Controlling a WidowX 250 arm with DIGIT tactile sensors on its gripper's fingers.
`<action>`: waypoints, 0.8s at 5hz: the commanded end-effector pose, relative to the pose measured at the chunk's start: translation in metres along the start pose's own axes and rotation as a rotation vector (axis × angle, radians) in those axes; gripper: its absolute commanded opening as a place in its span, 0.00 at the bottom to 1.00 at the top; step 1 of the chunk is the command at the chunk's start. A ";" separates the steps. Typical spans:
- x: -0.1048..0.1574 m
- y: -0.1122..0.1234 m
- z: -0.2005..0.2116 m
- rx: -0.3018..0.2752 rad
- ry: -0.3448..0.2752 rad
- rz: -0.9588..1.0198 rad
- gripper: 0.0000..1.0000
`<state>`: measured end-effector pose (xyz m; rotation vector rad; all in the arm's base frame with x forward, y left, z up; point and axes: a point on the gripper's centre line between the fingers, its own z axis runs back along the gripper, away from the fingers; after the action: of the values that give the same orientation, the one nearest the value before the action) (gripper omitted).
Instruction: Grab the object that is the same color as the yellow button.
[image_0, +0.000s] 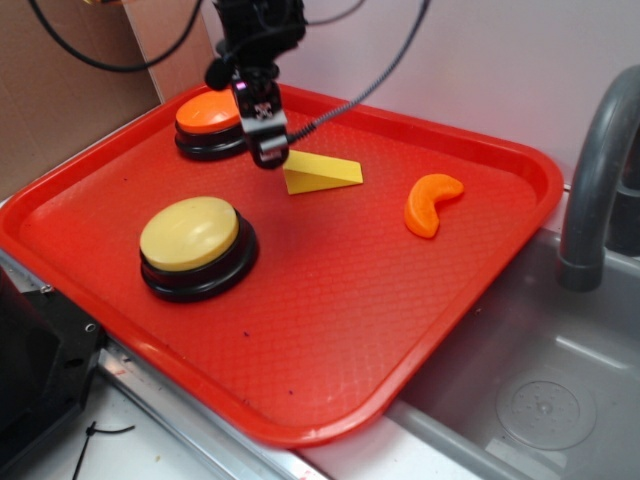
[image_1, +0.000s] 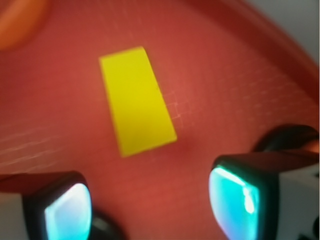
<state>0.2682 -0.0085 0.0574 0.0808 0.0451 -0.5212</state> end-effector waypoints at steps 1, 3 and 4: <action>0.022 0.010 -0.016 0.031 -0.001 -0.012 1.00; 0.028 0.006 -0.031 0.017 0.015 -0.054 0.00; 0.027 0.002 -0.029 0.023 0.013 -0.051 0.00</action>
<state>0.2855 -0.0132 0.0182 0.0947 0.1096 -0.5628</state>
